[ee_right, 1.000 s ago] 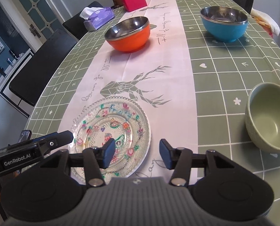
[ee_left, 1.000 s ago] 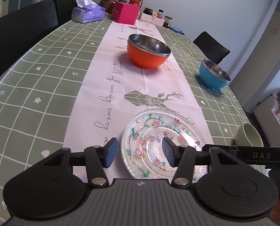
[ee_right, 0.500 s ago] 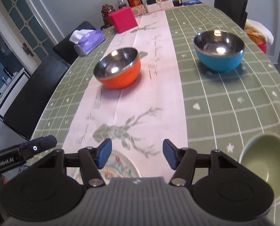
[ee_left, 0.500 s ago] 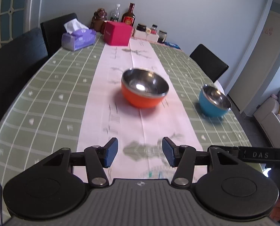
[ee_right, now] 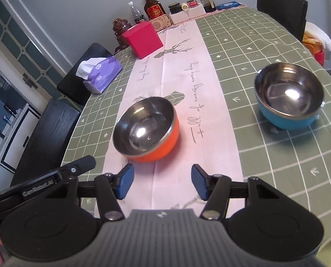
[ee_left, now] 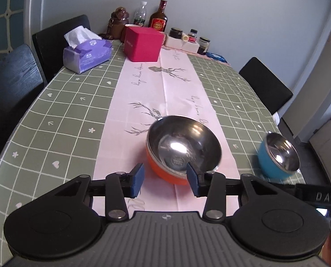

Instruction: Organize plates and bowls

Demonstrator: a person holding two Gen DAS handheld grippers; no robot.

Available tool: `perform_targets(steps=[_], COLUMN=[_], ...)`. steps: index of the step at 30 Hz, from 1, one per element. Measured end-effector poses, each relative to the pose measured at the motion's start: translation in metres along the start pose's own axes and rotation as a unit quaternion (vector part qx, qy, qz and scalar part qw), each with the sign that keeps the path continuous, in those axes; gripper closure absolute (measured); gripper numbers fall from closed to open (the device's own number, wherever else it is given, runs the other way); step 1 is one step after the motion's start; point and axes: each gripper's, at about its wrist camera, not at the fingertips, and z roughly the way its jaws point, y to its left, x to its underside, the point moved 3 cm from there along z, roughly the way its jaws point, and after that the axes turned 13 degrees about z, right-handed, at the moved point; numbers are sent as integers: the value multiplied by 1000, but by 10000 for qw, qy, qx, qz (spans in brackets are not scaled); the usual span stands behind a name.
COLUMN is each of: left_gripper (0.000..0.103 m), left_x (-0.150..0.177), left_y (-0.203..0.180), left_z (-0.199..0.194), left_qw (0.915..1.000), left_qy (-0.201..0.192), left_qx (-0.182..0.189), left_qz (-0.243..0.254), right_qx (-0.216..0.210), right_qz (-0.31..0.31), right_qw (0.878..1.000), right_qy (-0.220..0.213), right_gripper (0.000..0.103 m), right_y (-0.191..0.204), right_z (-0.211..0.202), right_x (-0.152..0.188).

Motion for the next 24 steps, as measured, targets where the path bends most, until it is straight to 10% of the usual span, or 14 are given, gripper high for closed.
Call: perform_targets(steps=[24], left_gripper=[96], left_x=[-14], left_y=[19], left_z=[93], left_qw=[9989], left_qy=[268], left_qx=[-299], left_qz=[-225], right_qx=[196], right_qz=[316], right_qw=[9988], right_qy=[329], right_gripper=[88], right_y=[-3], right_z=[87], right_x=[-37])
